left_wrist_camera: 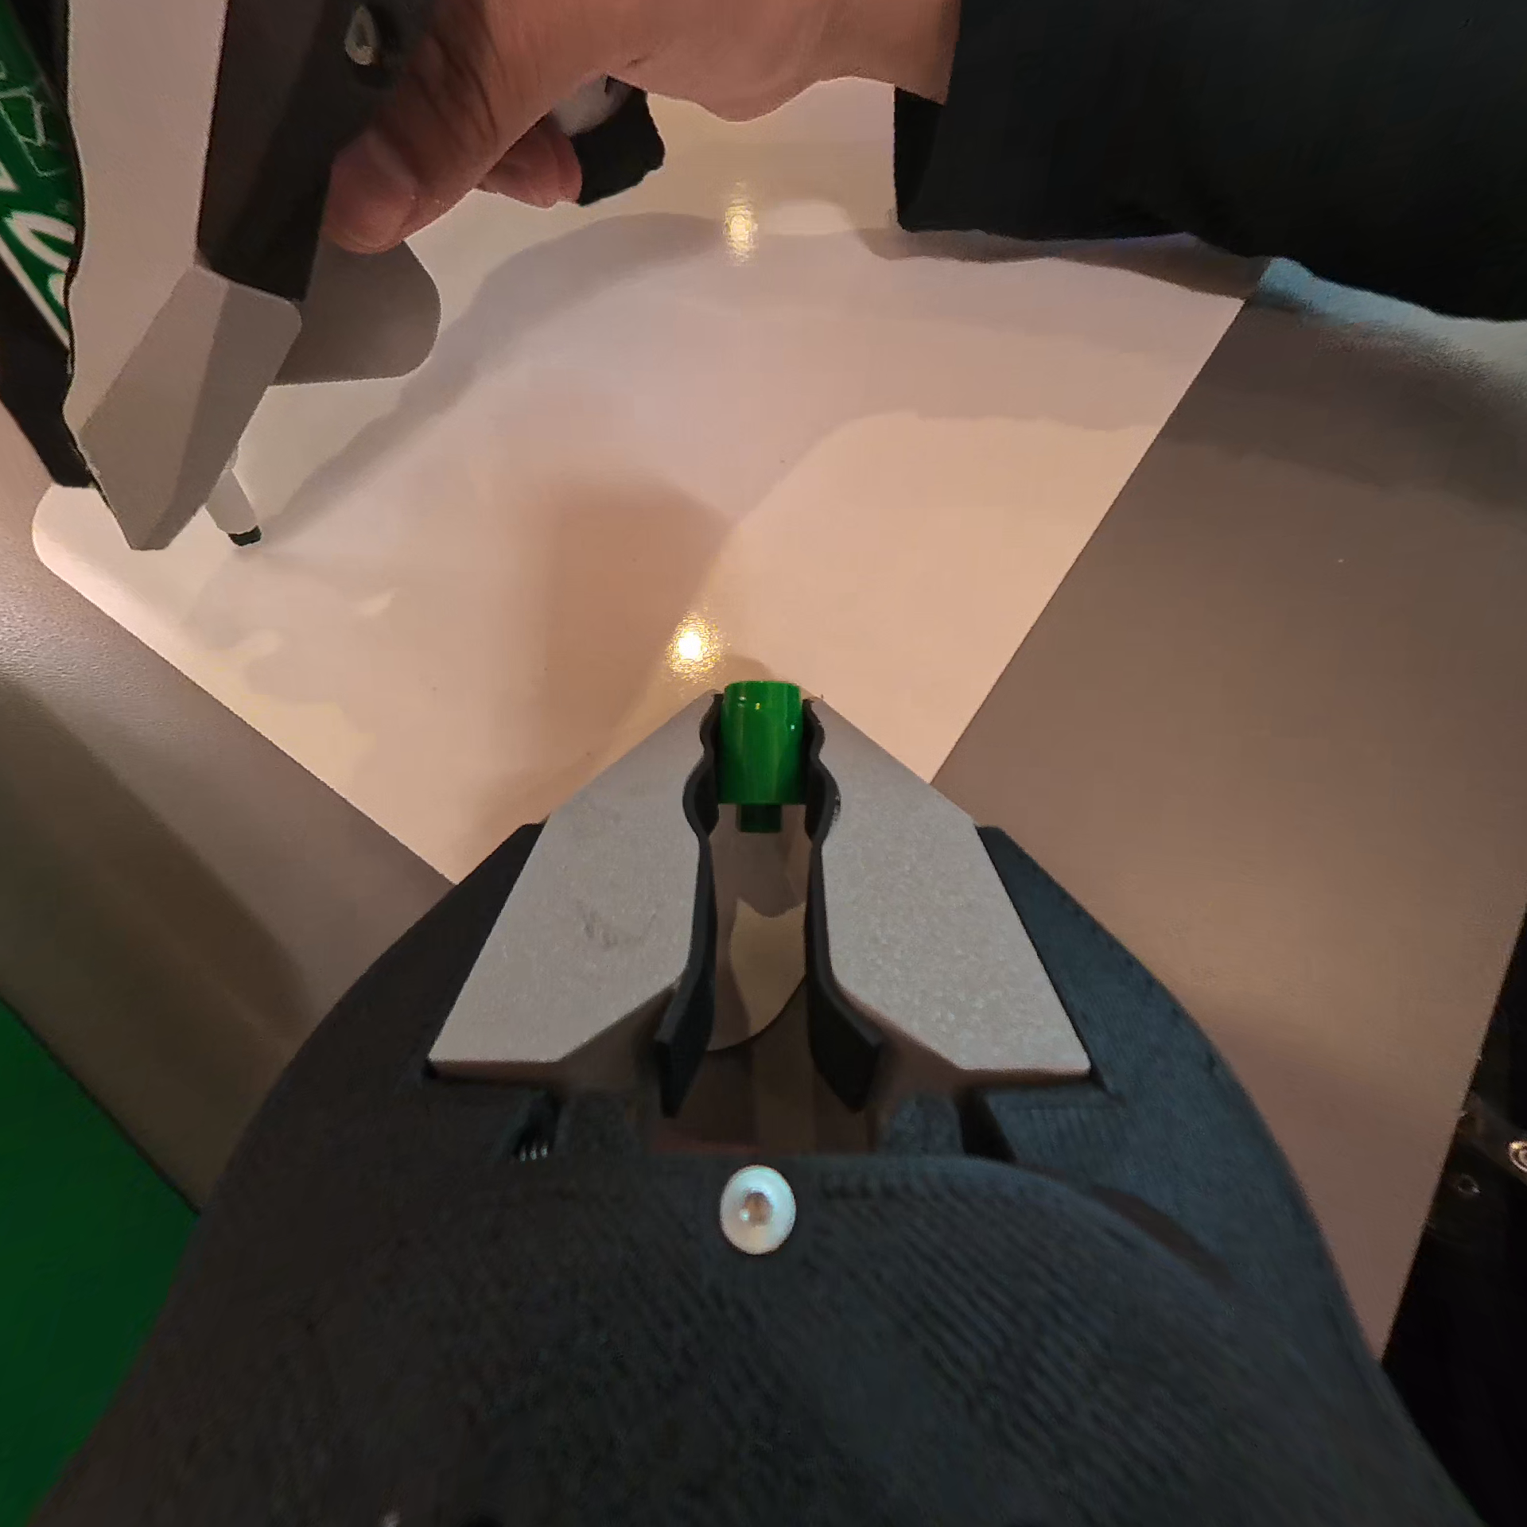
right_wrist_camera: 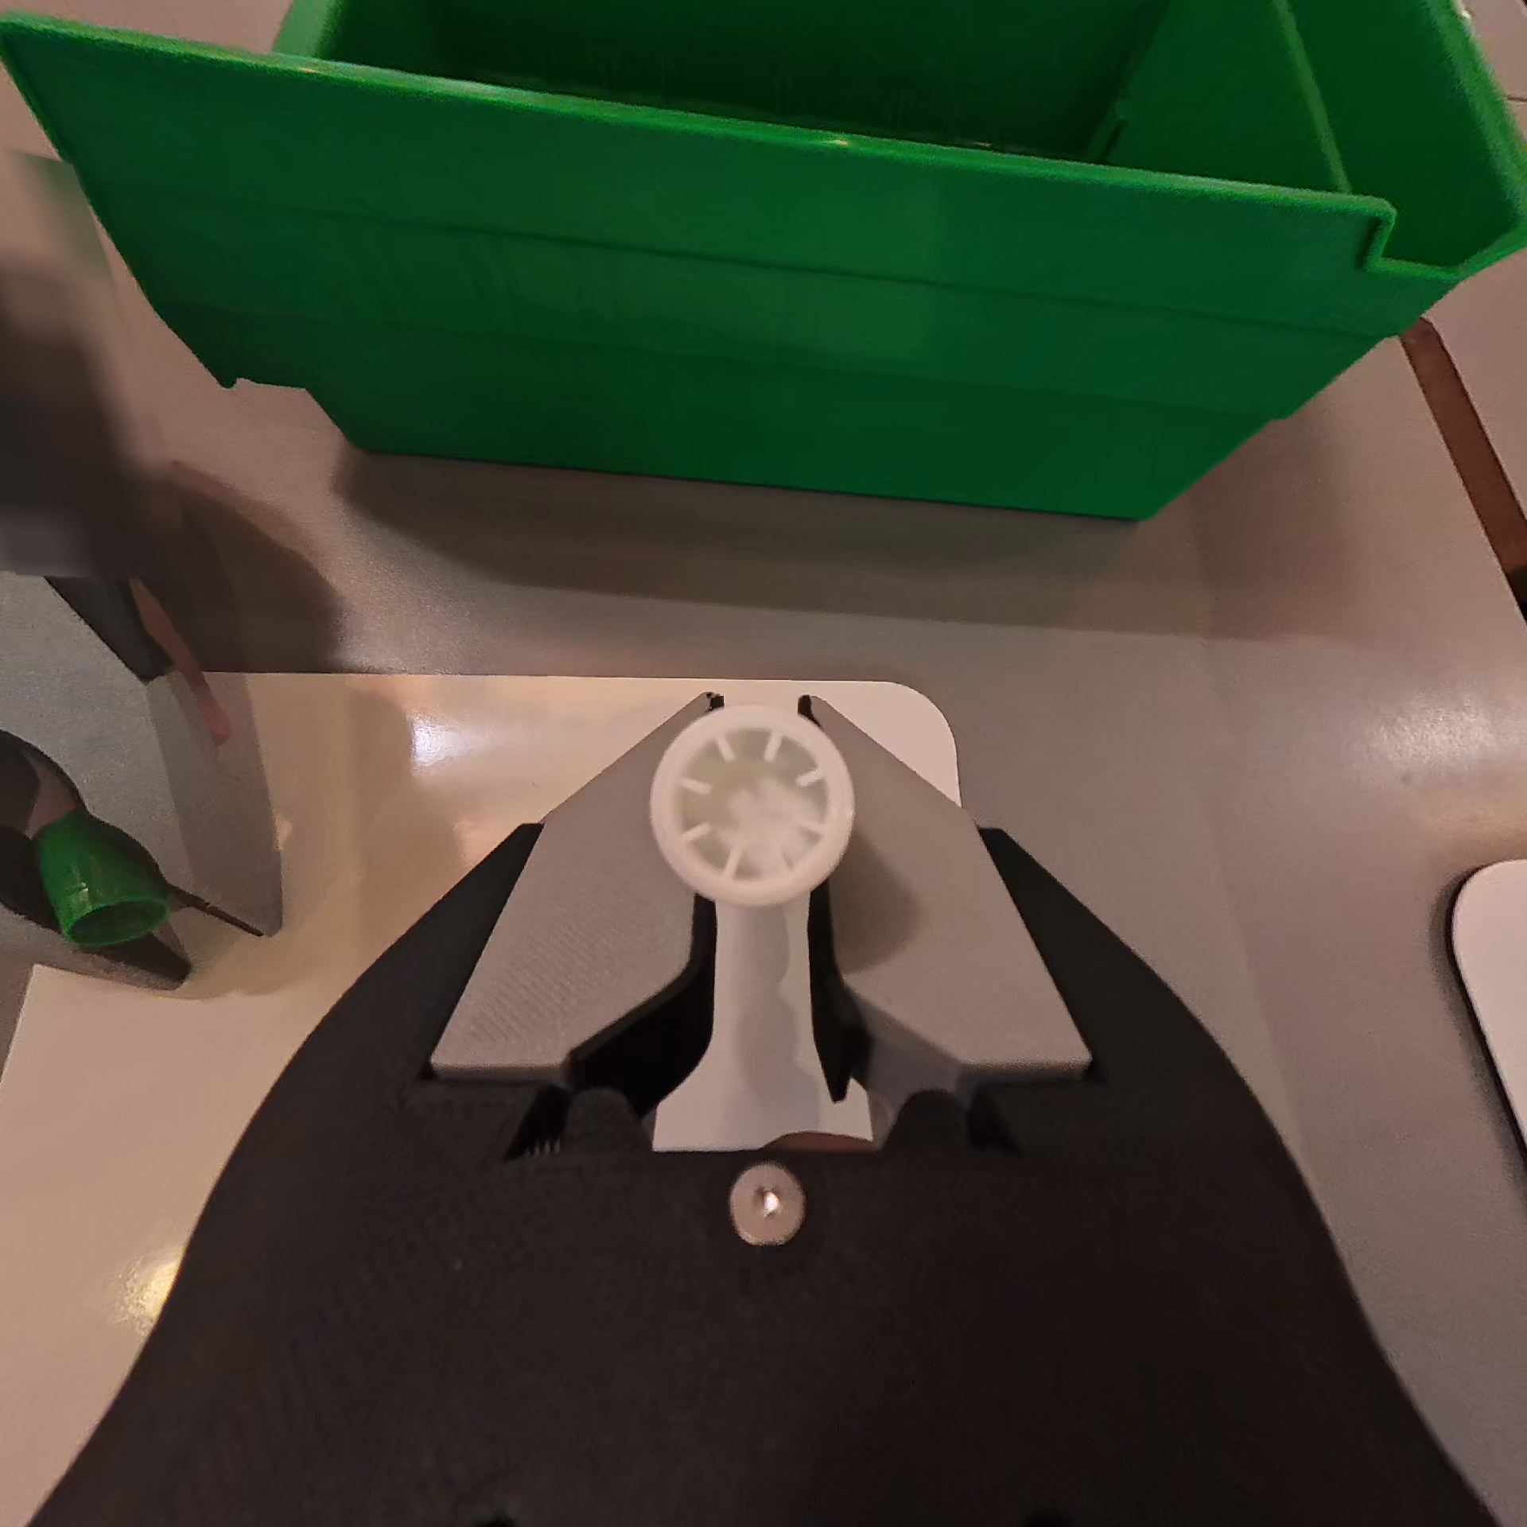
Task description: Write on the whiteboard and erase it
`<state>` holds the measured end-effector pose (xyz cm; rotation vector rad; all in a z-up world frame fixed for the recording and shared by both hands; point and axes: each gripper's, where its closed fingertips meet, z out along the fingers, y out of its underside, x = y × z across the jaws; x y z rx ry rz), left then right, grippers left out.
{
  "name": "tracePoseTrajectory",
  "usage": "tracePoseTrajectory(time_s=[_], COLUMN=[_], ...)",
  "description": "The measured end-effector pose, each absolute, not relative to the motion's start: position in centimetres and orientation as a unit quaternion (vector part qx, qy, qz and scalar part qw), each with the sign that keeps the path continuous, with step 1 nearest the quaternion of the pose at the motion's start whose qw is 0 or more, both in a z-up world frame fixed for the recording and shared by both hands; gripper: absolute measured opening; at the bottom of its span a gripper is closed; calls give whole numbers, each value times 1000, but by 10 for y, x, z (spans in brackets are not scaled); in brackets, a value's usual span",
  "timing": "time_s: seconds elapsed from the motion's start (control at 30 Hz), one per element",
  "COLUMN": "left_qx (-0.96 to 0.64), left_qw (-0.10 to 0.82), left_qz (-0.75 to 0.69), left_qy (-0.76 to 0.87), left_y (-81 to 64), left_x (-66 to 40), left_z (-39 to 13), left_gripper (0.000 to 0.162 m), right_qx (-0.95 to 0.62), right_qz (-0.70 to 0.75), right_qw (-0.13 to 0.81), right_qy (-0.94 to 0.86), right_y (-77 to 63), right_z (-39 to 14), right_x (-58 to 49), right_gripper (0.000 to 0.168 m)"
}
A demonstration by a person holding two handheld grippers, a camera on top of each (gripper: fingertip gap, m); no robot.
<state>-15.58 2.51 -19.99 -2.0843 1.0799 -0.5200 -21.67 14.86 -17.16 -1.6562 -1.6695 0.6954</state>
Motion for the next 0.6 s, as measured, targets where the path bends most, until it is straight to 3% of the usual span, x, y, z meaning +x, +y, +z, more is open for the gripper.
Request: tracePoseTrajectory(time_s=[0.6], left_qx=[-810], left_qw=[358], left_qz=[-206], left_qy=[417], left_y=[25], left_x=[-156], left_z=[-200], left_gripper=[15], right_qx=[-658], right_qz=[275], right_qw=[340], right_qy=[-613], right_y=[155], right_z=[-172], right_x=[-216], right_gripper=[14])
